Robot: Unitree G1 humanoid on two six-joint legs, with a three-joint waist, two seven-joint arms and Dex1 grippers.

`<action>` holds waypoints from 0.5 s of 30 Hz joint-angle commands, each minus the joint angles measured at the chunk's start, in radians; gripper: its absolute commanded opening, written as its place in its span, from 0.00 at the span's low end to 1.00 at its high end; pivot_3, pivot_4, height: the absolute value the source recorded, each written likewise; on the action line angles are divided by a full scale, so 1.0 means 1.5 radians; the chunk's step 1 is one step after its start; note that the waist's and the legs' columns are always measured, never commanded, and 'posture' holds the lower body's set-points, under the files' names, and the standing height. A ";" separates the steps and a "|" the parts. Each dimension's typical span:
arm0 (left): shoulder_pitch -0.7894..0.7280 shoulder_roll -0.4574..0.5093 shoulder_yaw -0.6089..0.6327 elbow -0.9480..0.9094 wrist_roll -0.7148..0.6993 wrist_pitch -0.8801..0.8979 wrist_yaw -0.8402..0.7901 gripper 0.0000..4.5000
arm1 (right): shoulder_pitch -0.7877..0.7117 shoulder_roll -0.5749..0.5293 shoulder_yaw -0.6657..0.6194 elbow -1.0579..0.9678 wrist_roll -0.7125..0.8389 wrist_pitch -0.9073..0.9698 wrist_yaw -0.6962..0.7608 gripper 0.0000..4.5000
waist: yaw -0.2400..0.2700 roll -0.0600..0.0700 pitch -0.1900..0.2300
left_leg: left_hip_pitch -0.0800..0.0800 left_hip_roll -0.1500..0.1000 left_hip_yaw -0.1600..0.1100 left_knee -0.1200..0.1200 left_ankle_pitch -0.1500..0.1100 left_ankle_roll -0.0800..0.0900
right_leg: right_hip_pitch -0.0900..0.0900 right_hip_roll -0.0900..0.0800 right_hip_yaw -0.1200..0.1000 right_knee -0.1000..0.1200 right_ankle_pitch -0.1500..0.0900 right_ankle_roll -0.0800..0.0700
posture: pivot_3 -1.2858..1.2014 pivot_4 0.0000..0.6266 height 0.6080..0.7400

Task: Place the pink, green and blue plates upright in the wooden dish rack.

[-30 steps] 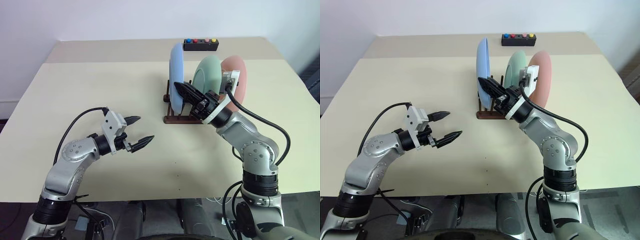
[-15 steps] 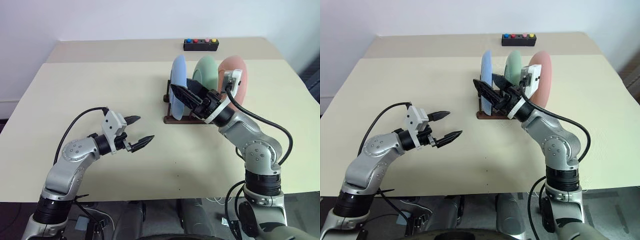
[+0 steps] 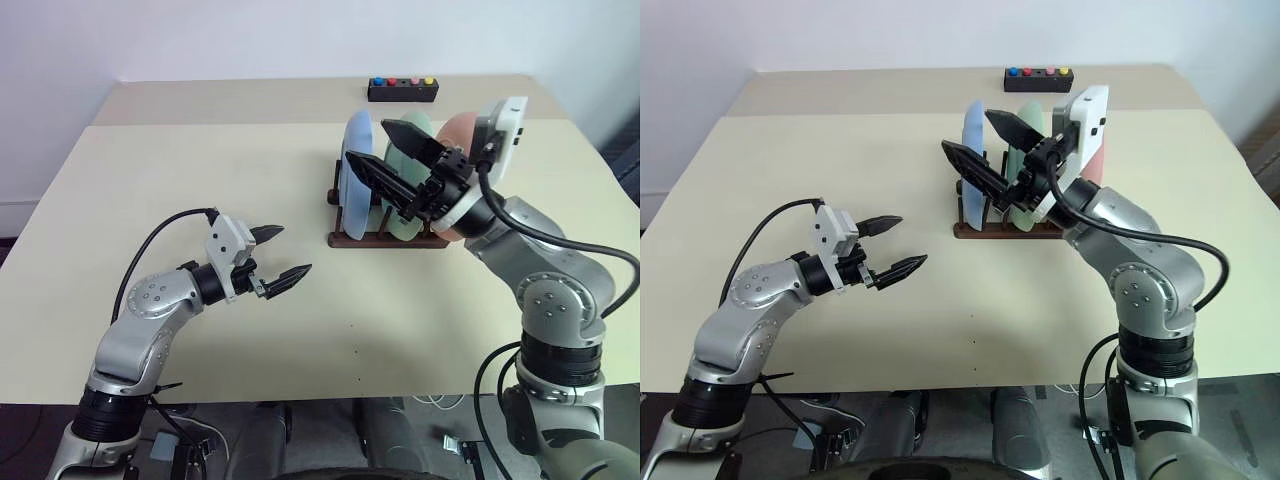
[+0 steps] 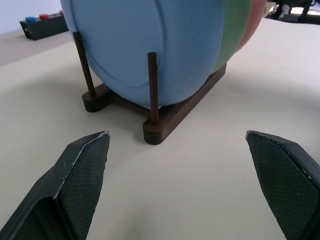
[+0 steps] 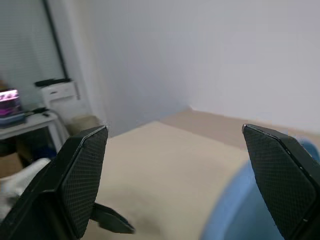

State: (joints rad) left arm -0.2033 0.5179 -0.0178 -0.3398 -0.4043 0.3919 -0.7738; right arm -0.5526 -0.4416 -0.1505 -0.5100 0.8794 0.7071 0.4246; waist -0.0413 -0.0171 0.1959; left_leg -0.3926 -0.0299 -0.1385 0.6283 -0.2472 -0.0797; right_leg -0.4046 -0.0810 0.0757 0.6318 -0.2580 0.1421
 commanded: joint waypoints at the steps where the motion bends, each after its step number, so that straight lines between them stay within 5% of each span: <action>1: -0.011 0.002 0.012 0.004 0.002 -0.023 -0.001 1.00 | 0.020 -0.059 -0.082 -0.046 0.036 -0.014 0.031 0.97 | 0.003 0.000 0.000 | 0.000 0.000 0.000 0.000 0.000 0.000 | 0.000 0.000 0.000 0.000 0.000 0.000 | 0.52 0.24 1.00; 5: -0.016 0.016 0.031 0.034 0.011 -0.041 -0.003 1.00 | 0.112 -0.151 -0.202 -0.052 0.062 -0.027 0.102 0.97 | 0.017 0.000 0.000 | 0.000 0.000 0.000 0.000 0.000 0.001 | 0.001 0.000 0.000 -0.001 0.000 0.000 | 0.52 0.24 1.00; 9: -0.011 0.036 0.061 0.097 0.024 -0.080 -0.008 1.00 | 0.332 -0.227 -0.342 -0.036 0.003 -0.057 0.222 0.97 | 0.022 0.000 0.000 | 0.000 0.000 0.000 0.000 -0.001 0.001 | 0.001 0.000 0.000 -0.001 0.000 0.000 | 0.52 0.24 1.00; 15: 0.000 0.036 0.060 0.141 0.043 -0.111 -0.009 1.00 | 0.525 -0.227 -0.365 0.044 -0.133 -0.172 0.316 0.97 | 0.015 0.000 0.000 | 0.002 0.001 0.004 0.002 -0.001 0.001 | 0.002 0.000 0.002 -0.001 0.000 0.000 | 0.52 0.24 1.00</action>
State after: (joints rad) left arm -0.2071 0.5677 0.0610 -0.1242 -0.3529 0.2516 -0.7859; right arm 0.2137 -0.7774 -0.6844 -0.4619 0.7335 0.5135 0.8600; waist -0.0190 -0.0170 0.1957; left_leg -0.3890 -0.0282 -0.1330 0.6310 -0.2483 -0.0778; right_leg -0.4001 -0.0798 0.0785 0.6297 -0.2598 0.1395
